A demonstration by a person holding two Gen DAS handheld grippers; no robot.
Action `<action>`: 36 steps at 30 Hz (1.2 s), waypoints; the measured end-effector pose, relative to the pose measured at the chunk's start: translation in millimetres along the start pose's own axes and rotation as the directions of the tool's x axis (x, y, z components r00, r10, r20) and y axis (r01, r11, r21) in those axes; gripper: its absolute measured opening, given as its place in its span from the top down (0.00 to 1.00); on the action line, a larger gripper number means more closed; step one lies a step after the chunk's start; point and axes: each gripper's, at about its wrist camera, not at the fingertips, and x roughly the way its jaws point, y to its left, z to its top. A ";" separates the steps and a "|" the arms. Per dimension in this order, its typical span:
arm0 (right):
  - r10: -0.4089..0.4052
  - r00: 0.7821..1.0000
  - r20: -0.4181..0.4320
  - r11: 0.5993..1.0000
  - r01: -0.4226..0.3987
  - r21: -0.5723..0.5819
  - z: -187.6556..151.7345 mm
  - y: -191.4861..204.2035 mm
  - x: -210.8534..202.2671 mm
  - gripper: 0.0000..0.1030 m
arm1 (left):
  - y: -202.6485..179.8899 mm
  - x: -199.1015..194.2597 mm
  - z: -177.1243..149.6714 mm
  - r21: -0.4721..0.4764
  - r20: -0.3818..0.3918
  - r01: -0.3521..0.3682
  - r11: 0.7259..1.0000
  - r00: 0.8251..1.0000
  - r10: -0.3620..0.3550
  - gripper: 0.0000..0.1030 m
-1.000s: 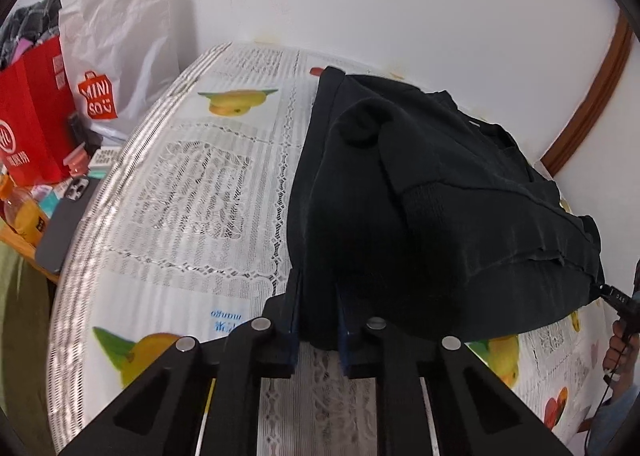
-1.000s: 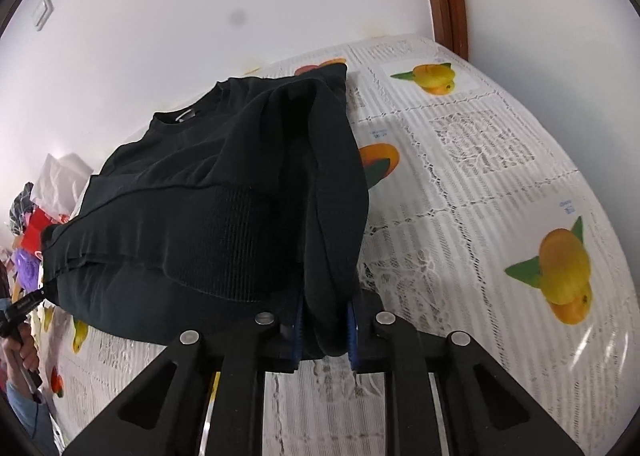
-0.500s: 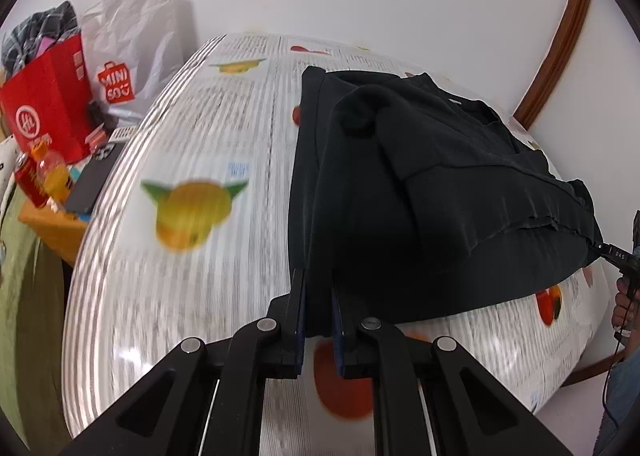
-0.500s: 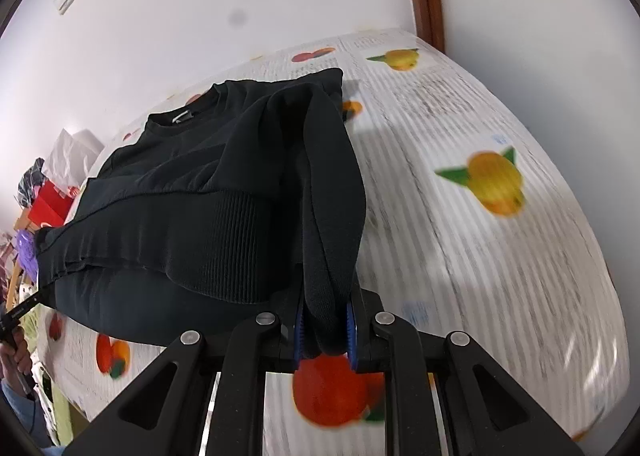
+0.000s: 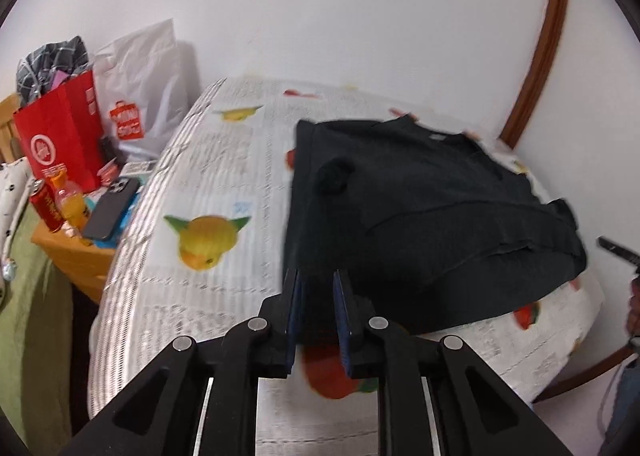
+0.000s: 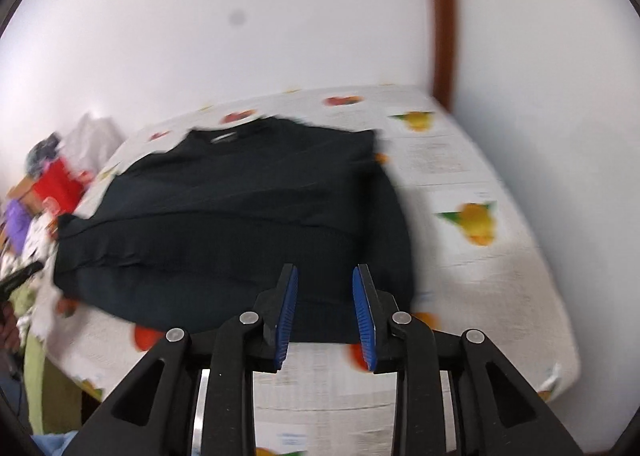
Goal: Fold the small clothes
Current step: 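Fold the hem up toward the collar with the right gripper and release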
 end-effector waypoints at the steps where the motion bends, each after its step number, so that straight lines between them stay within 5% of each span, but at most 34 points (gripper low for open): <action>1: 0.041 0.999 -0.014 0.999 -0.041 -0.012 -2.8 11.2 7.1 0.73 | -4.1 -2.4 0.2 0.001 0.007 0.021 1.000 1.000 -0.021 0.85; 5: 0.097 0.992 -0.078 0.993 -0.101 -0.062 -12.5 46.0 54.6 0.90 | -23.8 7.5 -1.8 0.017 -0.032 0.107 0.994 0.994 -0.107 0.85; 17: 0.036 0.991 -0.131 0.998 -0.042 -0.041 -21.1 52.2 90.5 0.98 | -83.2 62.4 -17.2 0.070 -0.205 0.261 0.963 0.948 -0.243 0.85; 24: -0.038 0.991 -0.130 0.997 0.029 -0.065 -19.3 63.1 93.0 0.98 | -88.4 85.1 -5.6 -0.001 -0.246 0.227 0.974 0.944 -0.220 0.85; 36: -0.058 0.992 -0.111 0.997 0.052 -0.056 3.2 70.2 103.7 0.98 | -85.7 80.0 21.8 0.032 -0.202 0.151 0.988 0.969 -0.142 0.85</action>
